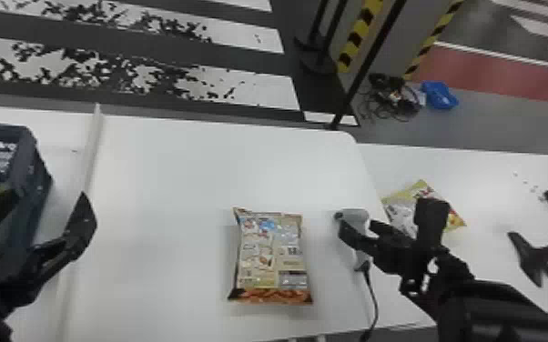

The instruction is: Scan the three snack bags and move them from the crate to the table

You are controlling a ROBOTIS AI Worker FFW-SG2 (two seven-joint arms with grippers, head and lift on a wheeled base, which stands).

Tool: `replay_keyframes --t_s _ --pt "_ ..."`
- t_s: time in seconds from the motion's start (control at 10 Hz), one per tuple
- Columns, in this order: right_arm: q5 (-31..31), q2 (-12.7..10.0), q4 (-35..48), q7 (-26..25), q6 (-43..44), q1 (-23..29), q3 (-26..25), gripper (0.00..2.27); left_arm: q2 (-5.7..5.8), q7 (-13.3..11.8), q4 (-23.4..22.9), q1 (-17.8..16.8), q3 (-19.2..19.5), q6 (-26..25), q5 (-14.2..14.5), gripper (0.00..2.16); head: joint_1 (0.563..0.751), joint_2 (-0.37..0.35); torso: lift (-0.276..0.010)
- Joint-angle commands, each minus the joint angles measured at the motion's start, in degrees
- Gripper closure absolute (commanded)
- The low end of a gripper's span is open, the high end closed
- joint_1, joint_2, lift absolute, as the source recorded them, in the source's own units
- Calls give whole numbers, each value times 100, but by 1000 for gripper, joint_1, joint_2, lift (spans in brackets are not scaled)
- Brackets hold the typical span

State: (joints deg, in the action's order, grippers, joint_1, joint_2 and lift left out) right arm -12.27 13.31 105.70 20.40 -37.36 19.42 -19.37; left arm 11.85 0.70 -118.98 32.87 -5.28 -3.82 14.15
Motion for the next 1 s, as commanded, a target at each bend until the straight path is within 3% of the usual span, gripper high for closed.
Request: replay_keyframes --t_s 0.0,0.2,0.4,0.6,0.9 --pt "-294 -13 689 359 -1042 202 -120 63 10 0 -2 -9 1 -18 0 36 695 -270 -62" --pt "-751 5 847 1115 -2729 -18 -313 63 19 0 -2 -9 1 -18 0 36 695 -219 -62" --pt "-856 57 628 1431 -3362 -237 -331 70 28 0 -11 9 -17 -18 0 36 695 -176 -62" --pt "-1234 180 -23 1704 -3503 -492 -392 70 28 0 -20 35 -26 -18 0 36 695 -162 -62" --pt "-1032 198 -453 2047 -2993 -659 -190 70 28 0 -46 79 -43 -18 -44 36 695 -158 -62"
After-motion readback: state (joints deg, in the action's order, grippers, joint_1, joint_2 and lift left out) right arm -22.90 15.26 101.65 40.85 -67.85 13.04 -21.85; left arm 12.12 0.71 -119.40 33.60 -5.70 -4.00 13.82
